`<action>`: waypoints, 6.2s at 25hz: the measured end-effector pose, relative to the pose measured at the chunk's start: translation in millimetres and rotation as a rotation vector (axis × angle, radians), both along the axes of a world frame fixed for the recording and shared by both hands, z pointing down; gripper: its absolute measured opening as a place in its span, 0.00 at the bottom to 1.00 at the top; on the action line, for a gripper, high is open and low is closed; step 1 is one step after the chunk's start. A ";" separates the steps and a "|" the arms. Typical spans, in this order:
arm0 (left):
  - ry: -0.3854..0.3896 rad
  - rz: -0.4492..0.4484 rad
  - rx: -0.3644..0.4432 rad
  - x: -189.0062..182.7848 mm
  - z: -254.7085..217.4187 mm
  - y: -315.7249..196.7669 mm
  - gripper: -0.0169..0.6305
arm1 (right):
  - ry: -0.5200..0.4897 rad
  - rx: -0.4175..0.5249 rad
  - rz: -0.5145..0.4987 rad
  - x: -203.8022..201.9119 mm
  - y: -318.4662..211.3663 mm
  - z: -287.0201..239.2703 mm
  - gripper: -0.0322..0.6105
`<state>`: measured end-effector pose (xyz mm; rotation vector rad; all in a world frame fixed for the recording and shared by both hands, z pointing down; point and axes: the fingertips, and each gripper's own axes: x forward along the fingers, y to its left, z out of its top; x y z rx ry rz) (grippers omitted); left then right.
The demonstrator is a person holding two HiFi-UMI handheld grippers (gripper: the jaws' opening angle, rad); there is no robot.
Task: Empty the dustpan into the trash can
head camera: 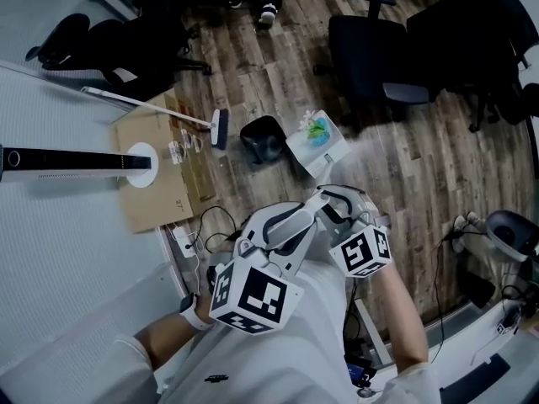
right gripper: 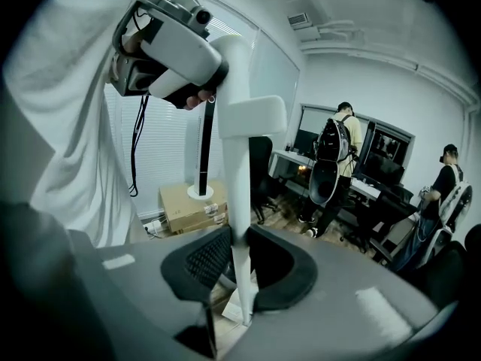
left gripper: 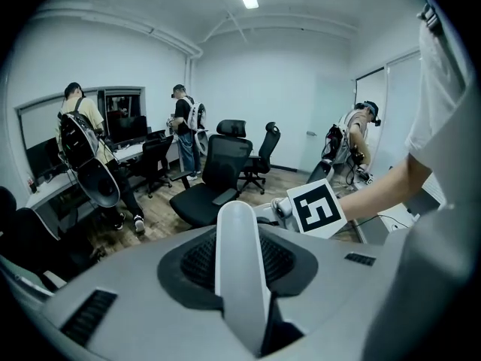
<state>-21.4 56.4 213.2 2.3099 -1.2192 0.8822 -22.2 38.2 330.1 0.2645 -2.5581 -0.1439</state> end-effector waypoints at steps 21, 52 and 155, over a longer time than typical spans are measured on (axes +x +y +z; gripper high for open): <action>0.090 -0.309 0.041 -105.8 -5.7 23.6 0.19 | 0.054 0.042 -0.305 -103.2 18.5 -6.8 0.19; 0.332 -0.692 0.115 -197.2 13.3 86.5 0.20 | 0.166 0.094 -0.616 -179.0 66.5 7.7 0.19; -0.041 -0.100 -0.191 15.8 274.5 -148.2 0.19 | 0.041 -0.305 0.221 15.2 -124.9 276.8 0.20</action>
